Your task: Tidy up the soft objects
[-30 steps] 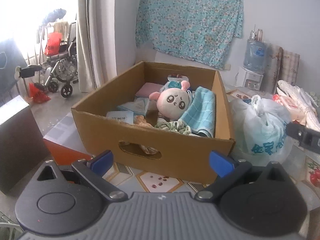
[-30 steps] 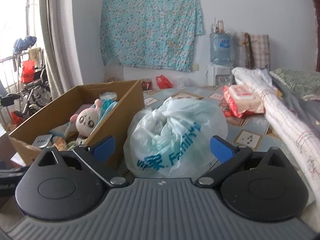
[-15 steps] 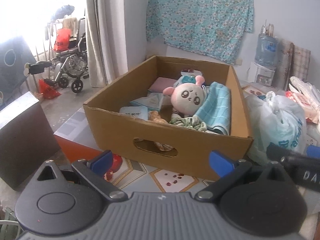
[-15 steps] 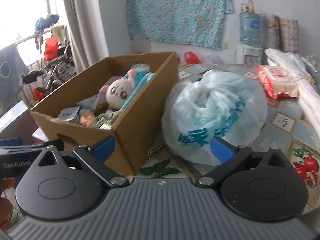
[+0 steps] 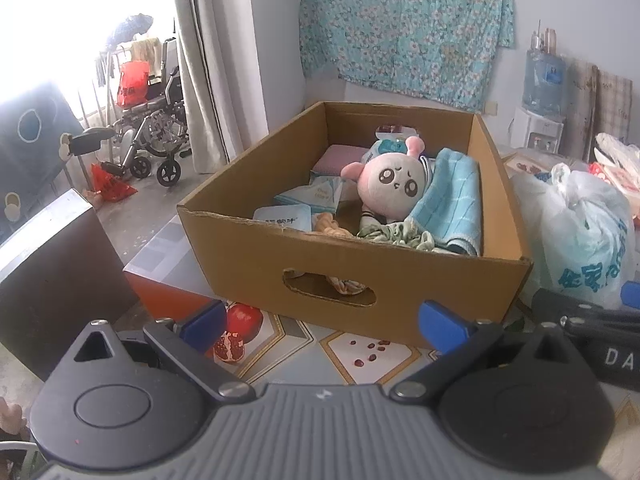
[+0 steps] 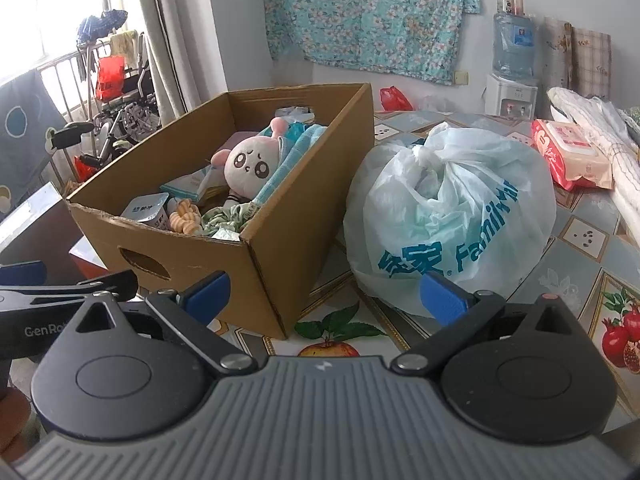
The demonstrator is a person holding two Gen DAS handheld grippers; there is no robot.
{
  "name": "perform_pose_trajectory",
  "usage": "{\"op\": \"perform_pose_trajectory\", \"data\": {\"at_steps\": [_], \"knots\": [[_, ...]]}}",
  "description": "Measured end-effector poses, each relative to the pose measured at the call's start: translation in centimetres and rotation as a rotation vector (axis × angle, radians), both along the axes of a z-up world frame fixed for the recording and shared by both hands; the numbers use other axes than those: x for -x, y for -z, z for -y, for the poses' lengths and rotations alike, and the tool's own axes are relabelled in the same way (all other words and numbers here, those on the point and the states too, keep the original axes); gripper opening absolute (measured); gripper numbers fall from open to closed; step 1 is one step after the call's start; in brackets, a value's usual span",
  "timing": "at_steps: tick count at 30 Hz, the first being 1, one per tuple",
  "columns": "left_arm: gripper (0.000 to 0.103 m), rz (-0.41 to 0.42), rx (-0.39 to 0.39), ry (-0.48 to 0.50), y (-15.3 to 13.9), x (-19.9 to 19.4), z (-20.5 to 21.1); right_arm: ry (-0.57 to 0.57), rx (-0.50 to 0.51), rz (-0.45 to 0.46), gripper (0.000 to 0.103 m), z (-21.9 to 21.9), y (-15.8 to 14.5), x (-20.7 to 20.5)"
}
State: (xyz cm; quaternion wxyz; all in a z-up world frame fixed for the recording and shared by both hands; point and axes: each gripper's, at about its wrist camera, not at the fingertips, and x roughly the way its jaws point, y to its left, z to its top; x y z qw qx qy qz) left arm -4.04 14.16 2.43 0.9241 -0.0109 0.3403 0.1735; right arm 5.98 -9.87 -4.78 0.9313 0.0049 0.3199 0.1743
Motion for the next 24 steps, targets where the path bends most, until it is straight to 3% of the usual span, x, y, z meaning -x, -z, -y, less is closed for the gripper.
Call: {"op": "perform_pose_trajectory", "data": {"at_steps": [24], "knots": [[0.103,-0.022,-0.025,-0.007,0.2,-0.6,0.0,0.002,0.017,-0.043,0.102,-0.1,0.7,-1.0]]}}
